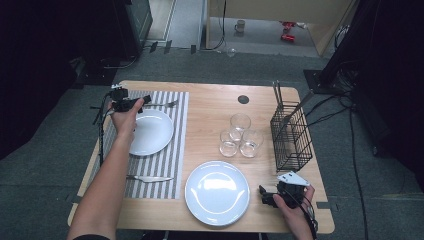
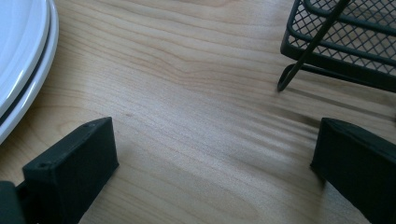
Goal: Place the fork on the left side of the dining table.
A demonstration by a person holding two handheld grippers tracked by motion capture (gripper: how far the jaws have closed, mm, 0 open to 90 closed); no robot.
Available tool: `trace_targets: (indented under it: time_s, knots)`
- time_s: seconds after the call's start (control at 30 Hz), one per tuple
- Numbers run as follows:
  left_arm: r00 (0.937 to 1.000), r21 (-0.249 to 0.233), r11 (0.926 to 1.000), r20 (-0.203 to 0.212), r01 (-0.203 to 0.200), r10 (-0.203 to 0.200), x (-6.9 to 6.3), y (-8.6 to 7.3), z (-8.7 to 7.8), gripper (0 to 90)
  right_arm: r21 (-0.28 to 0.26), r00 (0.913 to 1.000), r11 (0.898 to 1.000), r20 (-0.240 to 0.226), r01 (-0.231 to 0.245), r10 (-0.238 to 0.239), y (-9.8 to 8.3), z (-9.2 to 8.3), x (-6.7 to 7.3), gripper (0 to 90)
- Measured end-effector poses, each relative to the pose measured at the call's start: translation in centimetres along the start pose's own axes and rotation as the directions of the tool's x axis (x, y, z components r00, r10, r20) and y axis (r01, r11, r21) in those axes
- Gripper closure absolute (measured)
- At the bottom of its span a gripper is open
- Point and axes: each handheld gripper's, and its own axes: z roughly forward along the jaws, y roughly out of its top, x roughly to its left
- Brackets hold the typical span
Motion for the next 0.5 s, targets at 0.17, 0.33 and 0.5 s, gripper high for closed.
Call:
trace_targets:
  time_s: [0.17, 0.33, 0.5]
  knots:
    - [0.9996, 0.005, 1.0000, 0.030, -0.003, 0.002, -0.4, -0.3, -1.1, 1.1, 0.000, 1.0000, 1.000, 0.000, 0.000, 0.000, 0.0, 0.0, 0.0, 0.0]
    - [0.9988, 0.009, 0.9995, 0.037, -0.031, 0.031, -1.0, -0.6, -2.0, 1.1, 0.000, 1.0000, 1.000, 0.000, 0.000, 0.000, 0.0, 0.0, 0.0, 0.0]
    - [0.9976, 0.013, 0.9985, 0.045, -0.053, 0.052, -1.6, -1.0, -2.9, 1.1, 0.000, 1.0000, 1.000, 0.000, 0.000, 0.000, 0.0, 0.0, 0.0, 0.0]
